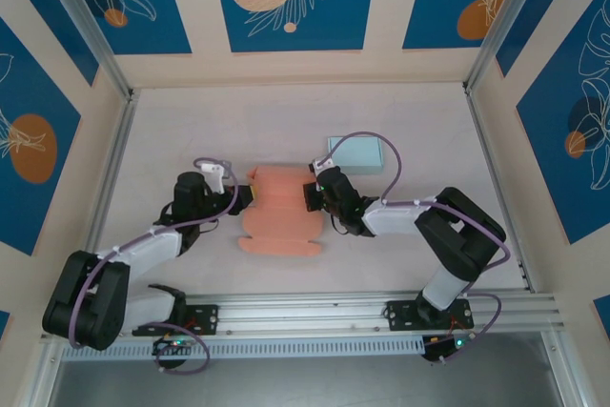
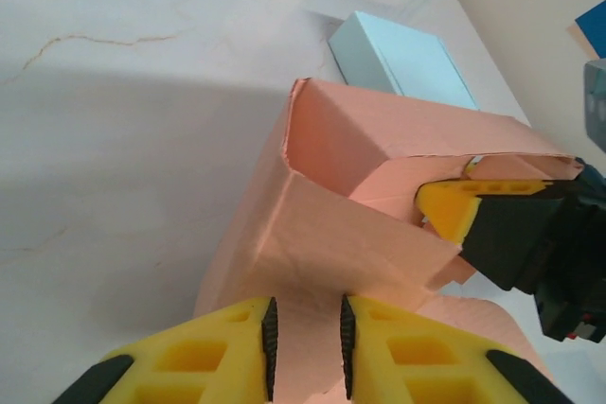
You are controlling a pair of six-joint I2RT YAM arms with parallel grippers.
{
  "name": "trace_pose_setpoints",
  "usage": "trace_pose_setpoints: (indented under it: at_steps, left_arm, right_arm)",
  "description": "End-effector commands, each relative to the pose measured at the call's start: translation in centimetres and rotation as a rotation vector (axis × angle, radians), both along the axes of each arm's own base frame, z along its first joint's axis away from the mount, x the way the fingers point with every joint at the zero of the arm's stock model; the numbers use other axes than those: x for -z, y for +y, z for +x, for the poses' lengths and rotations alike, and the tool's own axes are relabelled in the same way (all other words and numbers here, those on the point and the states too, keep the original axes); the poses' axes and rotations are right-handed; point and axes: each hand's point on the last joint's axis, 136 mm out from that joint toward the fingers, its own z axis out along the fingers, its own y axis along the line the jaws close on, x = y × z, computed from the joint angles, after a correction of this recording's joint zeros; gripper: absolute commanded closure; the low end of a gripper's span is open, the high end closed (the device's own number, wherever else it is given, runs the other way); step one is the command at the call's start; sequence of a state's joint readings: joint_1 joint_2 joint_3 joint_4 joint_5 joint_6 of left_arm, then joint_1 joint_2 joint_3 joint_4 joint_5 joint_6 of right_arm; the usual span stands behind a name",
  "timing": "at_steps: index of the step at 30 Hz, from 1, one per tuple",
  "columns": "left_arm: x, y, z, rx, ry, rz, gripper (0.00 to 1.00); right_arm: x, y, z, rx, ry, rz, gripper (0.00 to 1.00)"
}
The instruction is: Fold the paper box
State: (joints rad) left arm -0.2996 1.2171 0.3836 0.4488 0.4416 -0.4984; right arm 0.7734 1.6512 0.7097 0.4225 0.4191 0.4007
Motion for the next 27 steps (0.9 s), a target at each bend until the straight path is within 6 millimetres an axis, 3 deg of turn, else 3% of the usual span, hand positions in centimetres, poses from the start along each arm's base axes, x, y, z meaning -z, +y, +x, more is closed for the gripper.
trace_pose_setpoints:
  at_steps: [1,4,13,16,18,22,25,27]
  left_arm:
    - [0.4,-0.2,0.0,0.024,-0.025,0.041,0.73]
    - [0.7,-0.2,0.6,0.021,-0.040,0.069,0.72]
    - [0.3,0.7,2.0,-0.014,-0.114,0.153,0.40]
    - [-0.1,1.2,2.2,-0.040,-0.132,0.174,0.37]
    - [-0.9,1.0,1.9,-0.029,-0.151,0.161,0.35]
    - [-3.2,1.0,0.7,-0.027,-0.212,0.104,0.20]
    - [-5.6,2.6,0.1,-0.113,-0.297,0.103,0.10]
    - [-7.2,4.2,0.0,-0.199,-0.356,0.104,0.09]
  right_arm:
    - [-1.3,1.2,1.0,-0.003,-0.023,0.057,0.95]
    - [-1.4,1.4,1.0,-0.014,-0.021,0.066,0.95]
    - [-1.3,2.0,0.7,-0.049,-0.018,0.075,0.95]
    - [-1.4,2.0,0.8,-0.045,-0.019,0.078,0.95]
    - [-1.3,1.9,0.8,-0.040,-0.018,0.075,0.95]
    - [-1.4,1.9,1.0,-0.040,-0.023,0.072,0.95]
    - [-1.6,1.7,1.1,-0.035,-0.026,0.075,0.95]
    - [-1.7,1.7,1.0,-0.039,-0.026,0.078,0.95]
